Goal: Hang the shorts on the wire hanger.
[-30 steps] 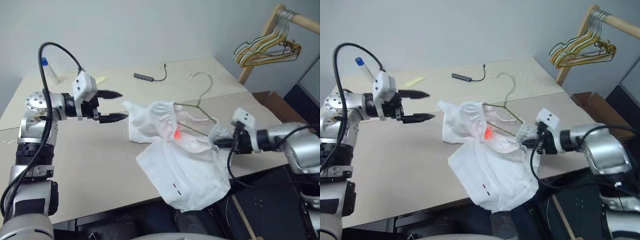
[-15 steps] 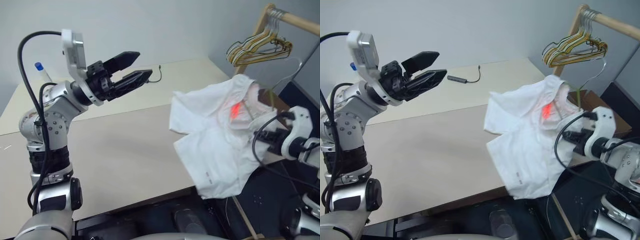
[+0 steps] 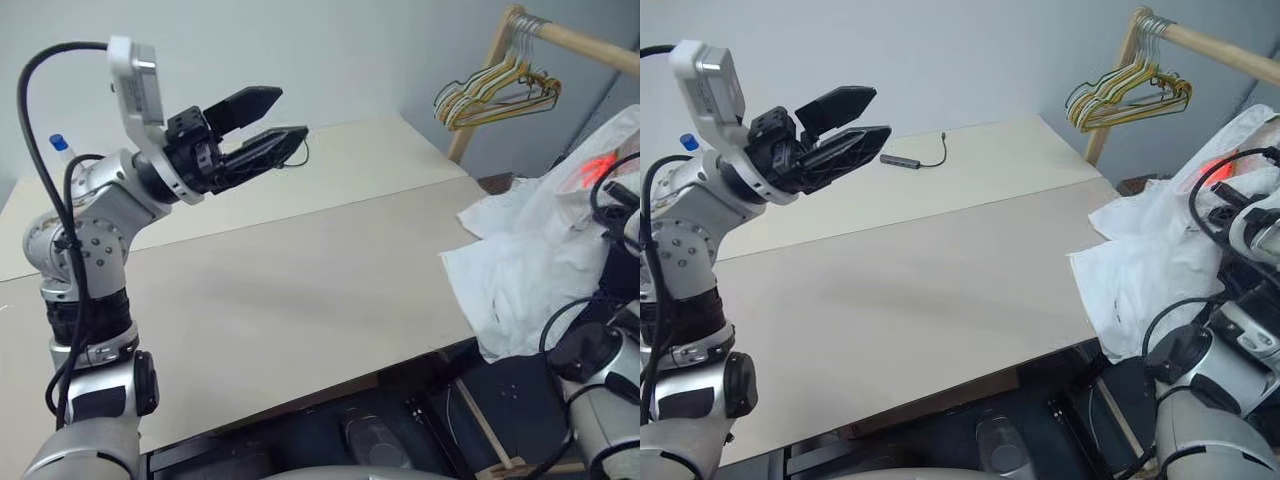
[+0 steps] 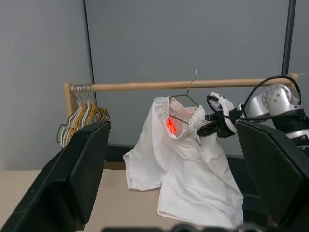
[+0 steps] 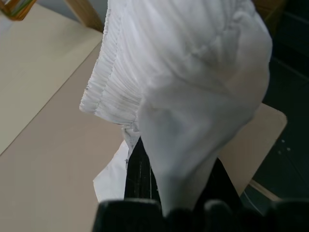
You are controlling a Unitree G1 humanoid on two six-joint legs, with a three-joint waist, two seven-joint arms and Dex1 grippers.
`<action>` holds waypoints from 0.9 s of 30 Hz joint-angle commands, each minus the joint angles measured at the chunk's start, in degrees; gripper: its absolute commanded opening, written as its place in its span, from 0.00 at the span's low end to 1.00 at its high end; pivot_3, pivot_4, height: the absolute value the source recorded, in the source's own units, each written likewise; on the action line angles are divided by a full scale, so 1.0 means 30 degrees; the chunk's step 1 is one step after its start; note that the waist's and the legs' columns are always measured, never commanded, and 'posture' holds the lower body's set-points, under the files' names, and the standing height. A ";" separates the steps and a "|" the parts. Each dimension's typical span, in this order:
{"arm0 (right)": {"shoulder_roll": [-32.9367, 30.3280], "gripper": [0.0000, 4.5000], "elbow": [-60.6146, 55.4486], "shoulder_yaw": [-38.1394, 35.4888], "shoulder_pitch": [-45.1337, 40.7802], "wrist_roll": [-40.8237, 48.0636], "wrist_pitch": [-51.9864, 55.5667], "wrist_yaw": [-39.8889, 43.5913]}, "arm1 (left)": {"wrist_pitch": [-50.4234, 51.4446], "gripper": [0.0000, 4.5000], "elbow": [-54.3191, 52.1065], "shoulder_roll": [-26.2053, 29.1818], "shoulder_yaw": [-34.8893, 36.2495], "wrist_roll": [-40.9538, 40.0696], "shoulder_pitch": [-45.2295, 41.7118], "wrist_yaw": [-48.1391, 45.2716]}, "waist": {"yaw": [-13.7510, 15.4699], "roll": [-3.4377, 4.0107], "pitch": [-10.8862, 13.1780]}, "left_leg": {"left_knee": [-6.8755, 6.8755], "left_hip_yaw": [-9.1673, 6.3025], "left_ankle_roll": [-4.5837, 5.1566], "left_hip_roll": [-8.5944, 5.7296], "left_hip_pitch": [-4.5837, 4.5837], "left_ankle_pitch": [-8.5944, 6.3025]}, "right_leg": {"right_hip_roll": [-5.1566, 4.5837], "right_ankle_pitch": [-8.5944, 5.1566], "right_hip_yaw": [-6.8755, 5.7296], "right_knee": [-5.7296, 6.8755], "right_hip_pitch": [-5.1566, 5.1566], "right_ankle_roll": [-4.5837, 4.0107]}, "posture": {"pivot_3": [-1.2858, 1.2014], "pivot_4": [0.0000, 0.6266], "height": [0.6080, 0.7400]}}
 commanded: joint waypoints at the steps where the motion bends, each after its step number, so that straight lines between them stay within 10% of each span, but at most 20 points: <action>1: -0.0738 0.00 0.2095 -0.0883 -0.1271 -0.0516 -0.2209 -0.1425 | -0.0254 0.99 -0.0709 0.0170 0.0172 -0.0321 0.0184 0.0118 | -0.0017 0.0000 0.0001 | 0.0000 0.0001 0.0000 0.0000 0.0000 0.0000 | -0.0001 0.0000 0.0003 -0.0003 0.0000 0.0001 | 0.44 0.00 1.00; 13: -0.0279 0.00 0.5775 -0.2739 -0.0987 -0.0155 -0.4728 -0.4700 | -0.0171 0.99 -0.1761 0.0678 0.0170 -0.0423 0.1254 0.0149 | 0.0006 0.0003 0.0005 | -0.0017 -0.0001 0.0003 -0.0007 -0.0002 0.0000 | -0.0004 -0.0002 0.0005 -0.0046 0.0016 0.0000 | 0.44 0.00 1.00; 27: 0.1799 0.99 -0.0366 0.1361 0.3322 -0.1139 -0.9318 -0.5351 | -0.0164 1.00 -0.1700 0.1078 -0.0045 -0.0592 0.1224 0.0004 | 0.0005 0.0018 0.0007 | -0.0022 -0.0014 0.0003 -0.0009 -0.0008 0.0000 | 0.0000 0.0003 0.0006 -0.0065 0.0018 0.0015 | 0.44 0.00 1.00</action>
